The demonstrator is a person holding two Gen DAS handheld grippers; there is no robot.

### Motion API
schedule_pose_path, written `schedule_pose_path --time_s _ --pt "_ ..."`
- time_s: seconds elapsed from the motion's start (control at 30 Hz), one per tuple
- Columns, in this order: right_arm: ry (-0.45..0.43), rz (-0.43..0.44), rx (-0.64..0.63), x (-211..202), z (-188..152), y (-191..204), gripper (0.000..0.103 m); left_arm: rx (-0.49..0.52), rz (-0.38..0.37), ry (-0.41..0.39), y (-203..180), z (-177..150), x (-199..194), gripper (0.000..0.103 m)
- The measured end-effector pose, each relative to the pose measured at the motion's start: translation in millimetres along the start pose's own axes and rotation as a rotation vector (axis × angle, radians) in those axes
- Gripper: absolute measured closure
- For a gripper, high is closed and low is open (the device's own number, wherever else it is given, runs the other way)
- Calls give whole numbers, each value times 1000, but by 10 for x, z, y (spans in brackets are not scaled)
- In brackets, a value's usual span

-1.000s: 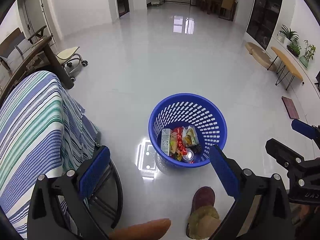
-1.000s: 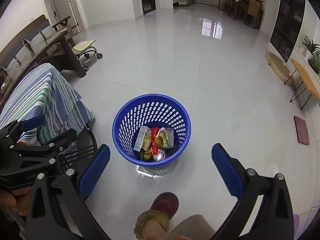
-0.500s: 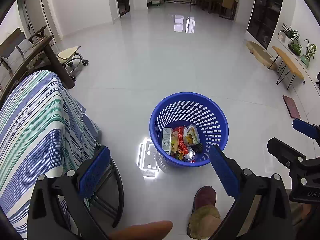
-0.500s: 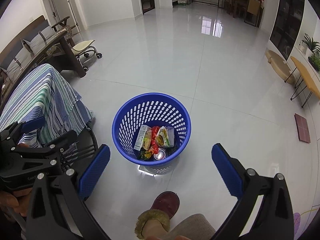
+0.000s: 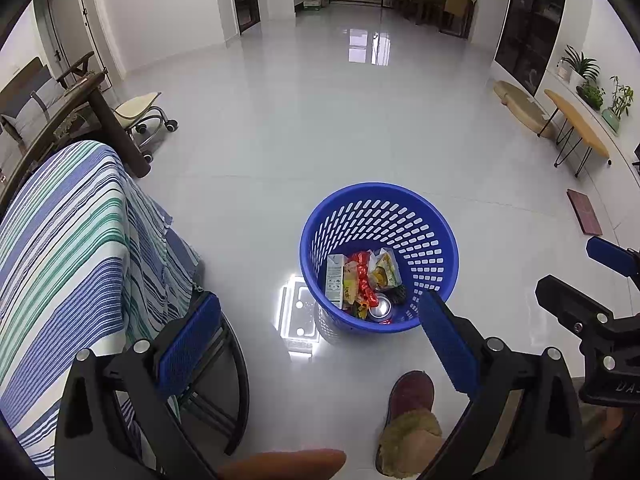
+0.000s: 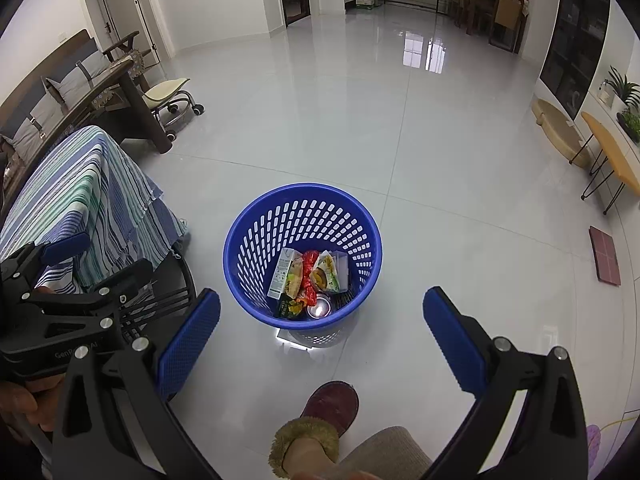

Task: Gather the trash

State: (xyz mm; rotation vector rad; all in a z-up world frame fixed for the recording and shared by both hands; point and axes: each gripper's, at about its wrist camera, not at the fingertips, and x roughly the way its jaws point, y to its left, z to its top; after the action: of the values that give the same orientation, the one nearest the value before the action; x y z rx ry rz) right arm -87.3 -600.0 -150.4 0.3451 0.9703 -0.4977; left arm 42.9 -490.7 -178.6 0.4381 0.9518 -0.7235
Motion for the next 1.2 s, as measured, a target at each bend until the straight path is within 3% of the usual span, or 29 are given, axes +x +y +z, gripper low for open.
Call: schedule_pose_path --time_s 1.2 --pt "24 5 9 51 -87 70 5 4 -2 -1 -1 -19 32 5"
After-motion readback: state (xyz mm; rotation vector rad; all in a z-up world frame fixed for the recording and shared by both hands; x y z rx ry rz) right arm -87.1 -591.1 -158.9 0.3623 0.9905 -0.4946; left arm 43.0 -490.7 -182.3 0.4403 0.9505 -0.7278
